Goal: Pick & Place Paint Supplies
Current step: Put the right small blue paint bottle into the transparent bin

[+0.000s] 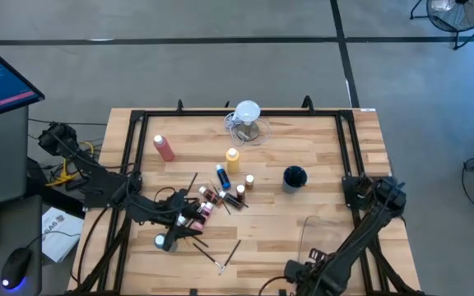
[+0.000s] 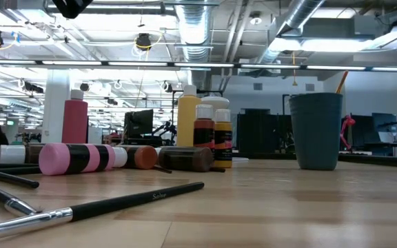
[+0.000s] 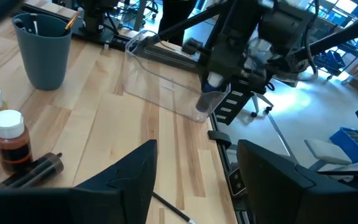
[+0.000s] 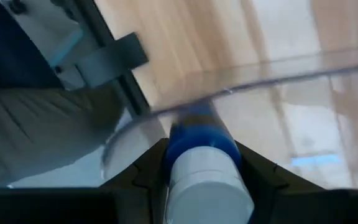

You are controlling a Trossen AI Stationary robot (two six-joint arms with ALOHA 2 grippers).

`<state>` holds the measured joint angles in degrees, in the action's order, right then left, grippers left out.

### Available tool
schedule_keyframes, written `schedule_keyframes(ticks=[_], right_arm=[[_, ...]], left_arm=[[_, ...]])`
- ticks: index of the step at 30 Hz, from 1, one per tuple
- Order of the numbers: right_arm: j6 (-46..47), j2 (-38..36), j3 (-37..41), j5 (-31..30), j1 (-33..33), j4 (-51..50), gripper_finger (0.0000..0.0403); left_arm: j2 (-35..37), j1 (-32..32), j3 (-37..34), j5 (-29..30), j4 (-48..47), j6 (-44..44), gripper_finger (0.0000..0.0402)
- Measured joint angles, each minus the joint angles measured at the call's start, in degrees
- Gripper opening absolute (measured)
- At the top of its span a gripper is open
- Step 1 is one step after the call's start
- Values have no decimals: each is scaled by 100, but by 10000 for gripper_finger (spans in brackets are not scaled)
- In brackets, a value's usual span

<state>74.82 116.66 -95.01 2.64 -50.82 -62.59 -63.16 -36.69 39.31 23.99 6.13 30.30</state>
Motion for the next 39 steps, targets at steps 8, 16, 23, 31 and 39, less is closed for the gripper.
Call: schedule_keyframes(ticks=[8, 16, 23, 31, 39], right_arm=[[-131, 174, -8, 52, -3, -55, 136], [-144, 186, -3, 35, 32, -123, 133], [-191, 184, -3, 35, 71, -96, 177], [-286, 178, -3, 52, 60, -102, 237], [-666, 66, -267, 52, 293, -588, 222]], left_arm=[[0, 0, 1, -2, 24, -40, 209], [0, 0, 1, -1, 37, -100, 209], [0, 0, 0, -2, 39, -111, 209], [0, 0, 0, -2, 39, -109, 209], [0, 0, 2, -2, 39, -125, 209]])
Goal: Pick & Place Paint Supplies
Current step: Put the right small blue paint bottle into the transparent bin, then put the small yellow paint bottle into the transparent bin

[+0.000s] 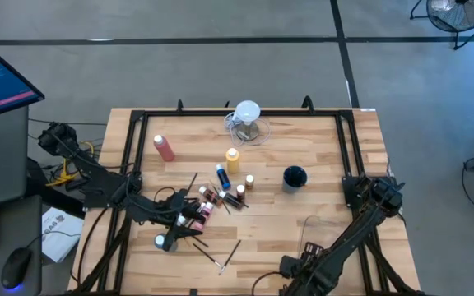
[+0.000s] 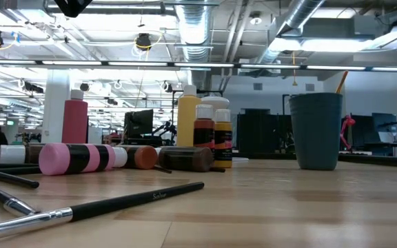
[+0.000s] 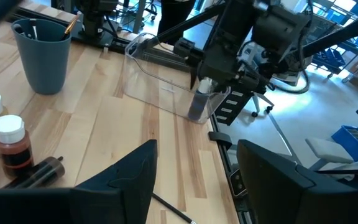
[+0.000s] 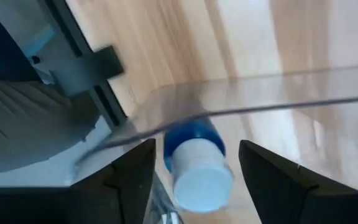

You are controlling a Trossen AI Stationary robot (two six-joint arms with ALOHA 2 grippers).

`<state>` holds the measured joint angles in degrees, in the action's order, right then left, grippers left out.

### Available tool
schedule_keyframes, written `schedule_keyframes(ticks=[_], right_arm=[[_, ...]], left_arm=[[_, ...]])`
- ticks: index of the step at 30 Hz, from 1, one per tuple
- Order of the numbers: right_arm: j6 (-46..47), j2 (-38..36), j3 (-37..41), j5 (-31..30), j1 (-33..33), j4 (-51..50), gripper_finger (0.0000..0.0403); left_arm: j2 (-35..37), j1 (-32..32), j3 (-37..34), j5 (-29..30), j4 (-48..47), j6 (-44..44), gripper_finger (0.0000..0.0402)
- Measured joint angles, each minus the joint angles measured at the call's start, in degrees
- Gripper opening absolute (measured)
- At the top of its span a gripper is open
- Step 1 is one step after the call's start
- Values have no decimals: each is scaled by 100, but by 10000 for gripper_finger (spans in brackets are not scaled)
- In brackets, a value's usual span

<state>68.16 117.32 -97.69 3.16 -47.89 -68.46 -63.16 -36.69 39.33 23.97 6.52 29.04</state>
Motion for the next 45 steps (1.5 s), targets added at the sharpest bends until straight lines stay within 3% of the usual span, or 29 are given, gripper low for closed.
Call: schedule_keyframes(ticks=[9, 20, 40, 42, 45], right_arm=[[-458, -17, -901, -347, 263, -1243, 202], [-731, -17, -1287, -901, 378, -1255, 203], [-1405, -15, -1285, -1159, 737, -1053, 188], [-1544, -15, -1285, -1386, 766, -952, 184], [-1735, -15, -1285, -2528, 775, -671, 176]], left_arm=[[0, 0, 0, 0, 0, -3, 209], [0, 0, 0, 0, 0, -3, 209], [-2, 0, 0, 0, 2, -3, 209], [-2, 0, 0, 0, 4, -3, 209], [-2, 0, 0, 0, 23, -3, 209]])
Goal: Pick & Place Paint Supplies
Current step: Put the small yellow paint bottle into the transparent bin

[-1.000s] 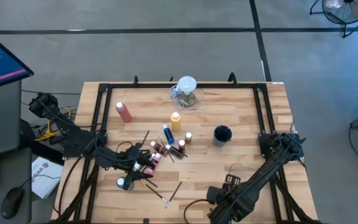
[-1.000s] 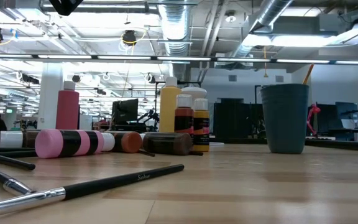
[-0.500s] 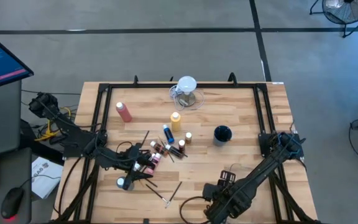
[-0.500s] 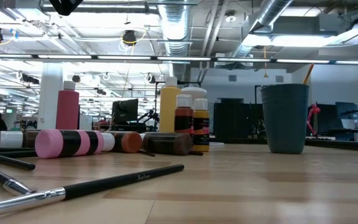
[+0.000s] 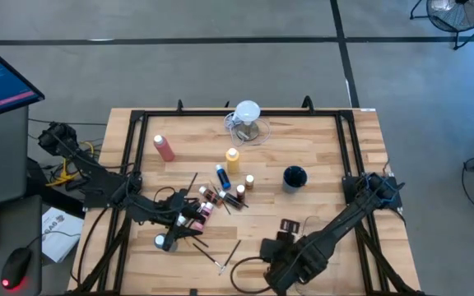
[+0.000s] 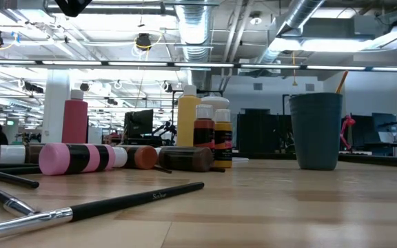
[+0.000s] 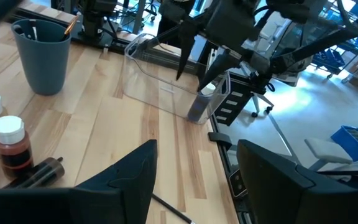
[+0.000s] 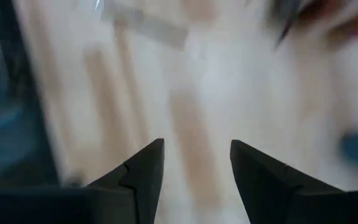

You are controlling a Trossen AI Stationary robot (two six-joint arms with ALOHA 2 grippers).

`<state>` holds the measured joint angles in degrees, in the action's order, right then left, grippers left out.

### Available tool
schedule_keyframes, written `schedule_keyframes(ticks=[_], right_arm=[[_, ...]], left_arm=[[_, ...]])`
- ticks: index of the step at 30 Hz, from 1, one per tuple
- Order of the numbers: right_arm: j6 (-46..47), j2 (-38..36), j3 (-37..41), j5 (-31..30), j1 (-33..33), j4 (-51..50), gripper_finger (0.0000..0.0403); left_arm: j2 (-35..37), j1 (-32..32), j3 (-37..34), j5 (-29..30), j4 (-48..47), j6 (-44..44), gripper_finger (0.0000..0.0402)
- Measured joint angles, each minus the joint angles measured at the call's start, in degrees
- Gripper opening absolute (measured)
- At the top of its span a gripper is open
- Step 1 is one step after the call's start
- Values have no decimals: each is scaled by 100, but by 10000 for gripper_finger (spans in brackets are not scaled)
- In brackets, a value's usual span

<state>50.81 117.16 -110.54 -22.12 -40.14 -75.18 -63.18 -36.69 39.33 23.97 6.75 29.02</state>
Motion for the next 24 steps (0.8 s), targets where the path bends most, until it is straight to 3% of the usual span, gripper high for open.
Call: schedule_keyframes(ticks=[6, 10, 16, 20, 24], right_arm=[[-278, 0, 2, -3239, -269, 734, 164], [-280, 2, 15, -4790, -463, 655, 162], [316, -9, 292, -5556, -226, -129, 166], [2821, -78, 1006, -6350, -7, -1473, 169], [3154, -365, 1842, -6561, 267, -1205, 169]], left_arm=[[-2, 0, 2, -2, 121, -88, 209], [-4, 0, 2, 22, 431, -361, 209], [-2, 0, 4, 317, 855, -1034, 209], [-2, 36, 4, 486, 961, -1401, 209], [-2, 28, 4, 555, 957, -1804, 209]])
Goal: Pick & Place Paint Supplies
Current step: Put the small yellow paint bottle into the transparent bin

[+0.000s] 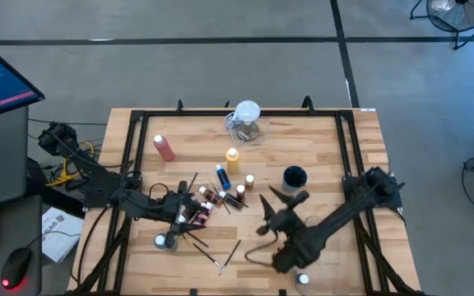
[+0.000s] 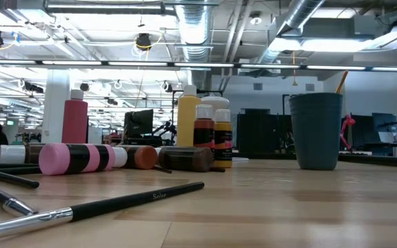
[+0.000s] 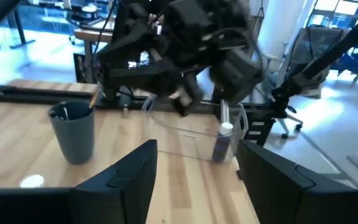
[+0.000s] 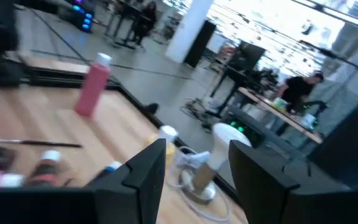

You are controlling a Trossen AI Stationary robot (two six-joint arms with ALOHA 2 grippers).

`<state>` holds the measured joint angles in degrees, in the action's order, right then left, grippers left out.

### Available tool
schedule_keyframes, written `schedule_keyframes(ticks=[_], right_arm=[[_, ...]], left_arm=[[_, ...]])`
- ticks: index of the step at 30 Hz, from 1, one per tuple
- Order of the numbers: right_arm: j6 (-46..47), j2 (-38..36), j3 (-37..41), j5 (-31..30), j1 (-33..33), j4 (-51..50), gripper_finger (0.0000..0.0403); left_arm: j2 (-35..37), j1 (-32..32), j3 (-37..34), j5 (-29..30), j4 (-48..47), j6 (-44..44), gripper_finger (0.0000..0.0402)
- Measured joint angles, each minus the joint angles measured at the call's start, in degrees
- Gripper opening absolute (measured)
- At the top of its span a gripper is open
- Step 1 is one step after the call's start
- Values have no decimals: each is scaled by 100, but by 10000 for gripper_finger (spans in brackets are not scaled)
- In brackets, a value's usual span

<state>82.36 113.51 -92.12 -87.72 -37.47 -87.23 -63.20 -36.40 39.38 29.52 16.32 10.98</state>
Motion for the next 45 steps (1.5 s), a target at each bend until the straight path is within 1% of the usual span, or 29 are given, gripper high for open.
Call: schedule_keyframes(ticks=[3, 8, 10, 12, 14, 16, 20, 22, 24, 26, 28, 30, 32, 34, 37, 39, 41, 43, 45], right_arm=[[15, -78, 314, -86, 265, 75, 167], [-151, -129, 384, -119, 704, 118, 167], [-444, -118, 388, -112, 806, 443, 169], [-957, -91, 385, -103, 867, 1078, 170], [-1825, -85, 352, 38, 897, 1846, 171], [-3051, -90, 324, 270, 905, 2901, 171], [-5803, -86, 326, 1110, 907, 4908, 169], [-6938, -87, 326, 1664, 908, 5753, 169], [-7682, -85, 329, 2164, 918, 6459, 169], [-8223, -89, 400, 2609, 920, 7120, 171], [-8716, -94, 660, 3055, 928, 7909, 171], [-9160, -125, 1051, 3694, 985, 8706, 171], [-9323, -213, 1468, 4493, 1123, 9395, 170], [-9215, -423, 1901, 5233, 1336, 9770, 168], [-8916, -860, 2457, 6054, 1699, 10162, 167], [-8819, -1253, 2745, 6498, 1896, 10308, 167], [-8729, -1655, 2860, 6908, 1993, 10373, 168], [-8585, -2066, 2929, 7153, 2031, 10376, 169], [-8376, -2403, 2962, 7232, 2030, 10299, 171]], left_arm=[[0, 53, 0, 28, 19, -267, 209], [0, 418, 0, 232, 69, -638, 209], [0, 660, 0, 249, 84, -766, 209], [17, 882, 0, 247, 85, -809, 209], [62, 1095, 0, 248, 120, -819, 209], [100, 1282, 0, 249, 143, -821, 209], [207, 1560, -2, 65, 155, -877, 209], [281, 1598, 0, -146, 155, -983, 209], [358, 1586, 0, -379, 157, -1119, 209], [460, 1523, -2, -603, 129, -1250, 209], [587, 1438, -2, -783, 133, -1377, 209], [689, 1341, -2, -977, 134, -1531, 209], [780, 1268, -2, -1186, 87, -1713, 209], [847, 1234, -2, -1248, 35, -1891, 209], [943, 1233, -2, -1246, -122, -2004, 209], [970, 1237, -2, -1241, -140, -2013, 209], [968, 1248, -2, -1242, -155, -2042, 209], [968, 1248, -2, -1243, -151, -2107, 209], [968, 1248, -2, -1243, -150, -2107, 209]])
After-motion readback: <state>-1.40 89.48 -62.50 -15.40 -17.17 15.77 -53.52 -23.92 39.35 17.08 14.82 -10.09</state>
